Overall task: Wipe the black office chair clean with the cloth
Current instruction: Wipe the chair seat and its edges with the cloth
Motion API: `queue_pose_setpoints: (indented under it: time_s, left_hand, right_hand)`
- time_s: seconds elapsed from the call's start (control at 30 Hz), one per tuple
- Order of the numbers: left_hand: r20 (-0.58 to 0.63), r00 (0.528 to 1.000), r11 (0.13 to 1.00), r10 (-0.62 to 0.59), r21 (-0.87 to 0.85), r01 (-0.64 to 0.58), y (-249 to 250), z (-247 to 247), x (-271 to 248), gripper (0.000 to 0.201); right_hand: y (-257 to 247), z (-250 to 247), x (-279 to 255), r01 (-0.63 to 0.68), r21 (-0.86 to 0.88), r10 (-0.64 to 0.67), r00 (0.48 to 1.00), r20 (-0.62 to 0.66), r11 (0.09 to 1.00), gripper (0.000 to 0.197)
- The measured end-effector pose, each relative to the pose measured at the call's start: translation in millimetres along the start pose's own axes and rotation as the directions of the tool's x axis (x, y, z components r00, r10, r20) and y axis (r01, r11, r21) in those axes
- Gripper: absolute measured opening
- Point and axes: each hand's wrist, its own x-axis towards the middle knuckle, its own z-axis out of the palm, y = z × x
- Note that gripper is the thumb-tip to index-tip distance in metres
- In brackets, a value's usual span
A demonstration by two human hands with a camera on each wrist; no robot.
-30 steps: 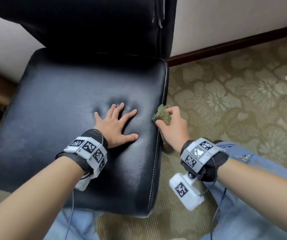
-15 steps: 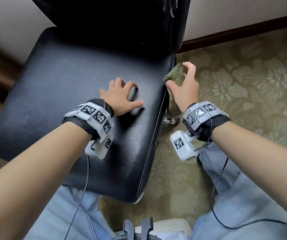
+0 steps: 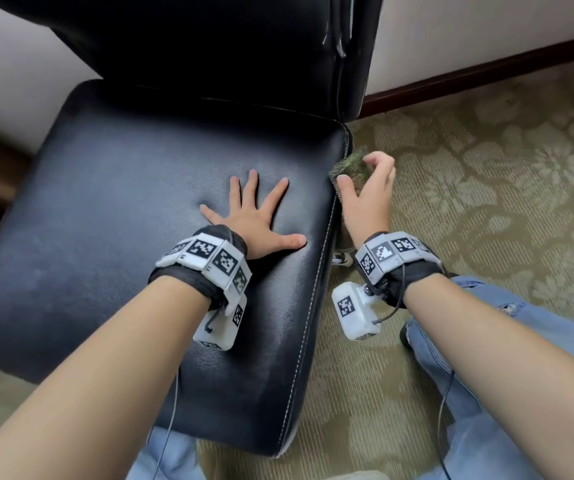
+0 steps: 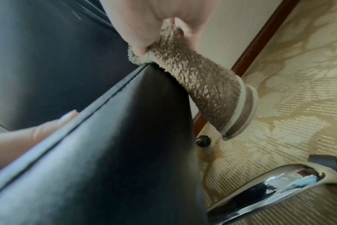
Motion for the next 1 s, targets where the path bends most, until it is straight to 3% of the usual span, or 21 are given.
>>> queue_pose_setpoints:
  time_s: [0.07,0.17,0.27,0.43,0.57,0.73,1.0]
  left_hand:
    - [0.008,1.000,1.000,-0.001,0.002,0.001,0,0,0,0.096]
    - [0.017,1.000,1.000,-0.006,0.010,0.006,0,-1,1,0.097]
    - [0.025,1.000,1.000,-0.011,0.010,0.010,0,-1,2,0.097]
    - [0.021,1.000,1.000,-0.013,0.009,0.013,2,-1,2,0.096]
    - [0.029,1.000,1.000,-0.009,0.010,0.009,1,-1,1,0.096]
    - [0.042,0.999,1.000,-0.007,0.015,0.006,2,-1,1,0.097]
    - [0.058,0.998,1.000,0.001,0.015,-0.002,2,-2,2,0.097]
  right_hand:
    - [5,0,-1,0.067,-0.017,-0.067,0.997,-0.024,0.998,0.027]
    - [12,0,-6,0.120,-0.053,-0.116,0.990,0.074,0.991,0.030]
    - [11,3,-7,0.070,-0.103,-0.047,0.976,0.212,0.992,0.043]
    - [1,9,4,-0.068,-0.043,0.076,0.968,0.240,0.997,0.045]
    - [2,3,-4,-0.017,-0.108,0.041,0.975,0.219,0.994,0.044]
    - [10,-11,-27,0.032,-0.206,0.038,0.945,0.325,0.978,0.045]
    - [-7,13,67,-0.018,-0.292,0.084,0.973,0.214,0.956,0.043]
